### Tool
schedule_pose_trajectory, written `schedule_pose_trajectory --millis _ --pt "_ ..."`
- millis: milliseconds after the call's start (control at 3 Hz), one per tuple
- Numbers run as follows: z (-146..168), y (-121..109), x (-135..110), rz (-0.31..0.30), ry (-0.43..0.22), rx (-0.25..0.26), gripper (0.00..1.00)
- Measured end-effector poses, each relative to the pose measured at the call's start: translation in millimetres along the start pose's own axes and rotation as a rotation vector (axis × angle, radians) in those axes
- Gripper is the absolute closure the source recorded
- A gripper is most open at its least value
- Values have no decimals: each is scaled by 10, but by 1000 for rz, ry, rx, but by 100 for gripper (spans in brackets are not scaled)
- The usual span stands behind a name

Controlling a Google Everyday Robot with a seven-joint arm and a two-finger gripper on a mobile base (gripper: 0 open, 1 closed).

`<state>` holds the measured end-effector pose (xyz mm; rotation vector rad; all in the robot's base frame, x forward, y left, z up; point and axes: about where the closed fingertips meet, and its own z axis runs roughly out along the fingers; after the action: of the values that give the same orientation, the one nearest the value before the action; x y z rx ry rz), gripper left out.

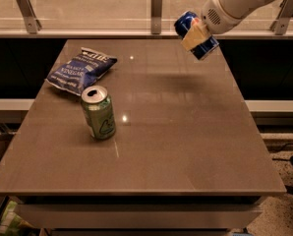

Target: Place pepsi can upright

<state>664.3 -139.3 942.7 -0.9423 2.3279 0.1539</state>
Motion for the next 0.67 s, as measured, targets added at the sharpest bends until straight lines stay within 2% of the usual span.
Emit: schedule_pose_trajectory --millis 667 --pt "59 -208 144 54 -197 -64 100"
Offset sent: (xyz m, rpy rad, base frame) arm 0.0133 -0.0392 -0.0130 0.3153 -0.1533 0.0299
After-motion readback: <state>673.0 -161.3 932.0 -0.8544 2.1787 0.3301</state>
